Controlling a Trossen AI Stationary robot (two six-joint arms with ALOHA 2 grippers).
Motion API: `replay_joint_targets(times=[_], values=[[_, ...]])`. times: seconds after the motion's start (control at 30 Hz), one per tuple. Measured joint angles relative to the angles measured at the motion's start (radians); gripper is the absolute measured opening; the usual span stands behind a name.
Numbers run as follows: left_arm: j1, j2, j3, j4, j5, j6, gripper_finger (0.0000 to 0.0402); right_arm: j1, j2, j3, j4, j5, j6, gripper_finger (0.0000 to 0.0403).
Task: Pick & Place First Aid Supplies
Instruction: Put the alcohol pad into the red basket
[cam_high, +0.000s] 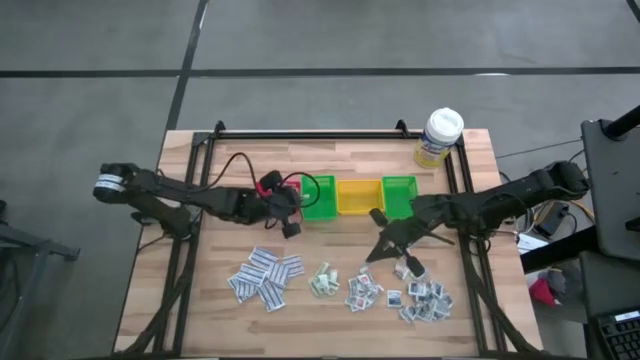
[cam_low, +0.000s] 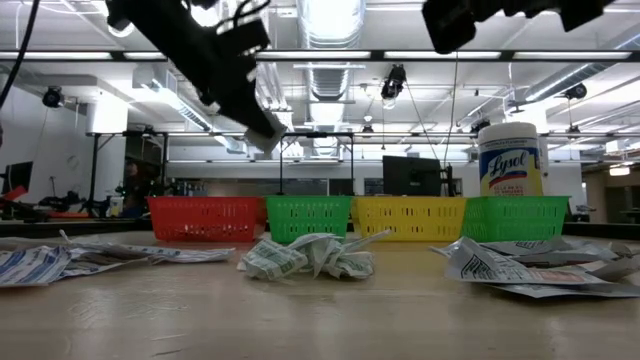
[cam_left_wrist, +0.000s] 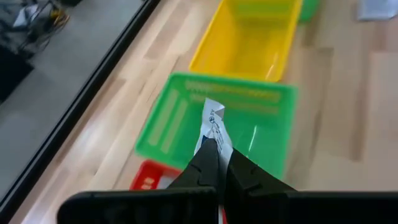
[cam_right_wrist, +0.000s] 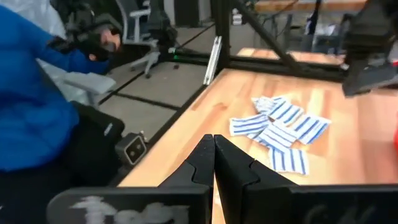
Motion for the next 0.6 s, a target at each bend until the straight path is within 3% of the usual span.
replay_joint_targets(times=[0.37, 0.6], values=[[0.144, 0.0, -0.058, -0.063, 0.056, -0.005, 0.0, 0.002, -0.254, -0.143, 0.008, 0.061, 0.004, 0.0008], [0.175, 0.0, -0.093, -0.115, 0.073, -0.008, 0.0, 0.005, -0.377, -0.212, 0.034, 0.093, 0.01, 0.0009]])
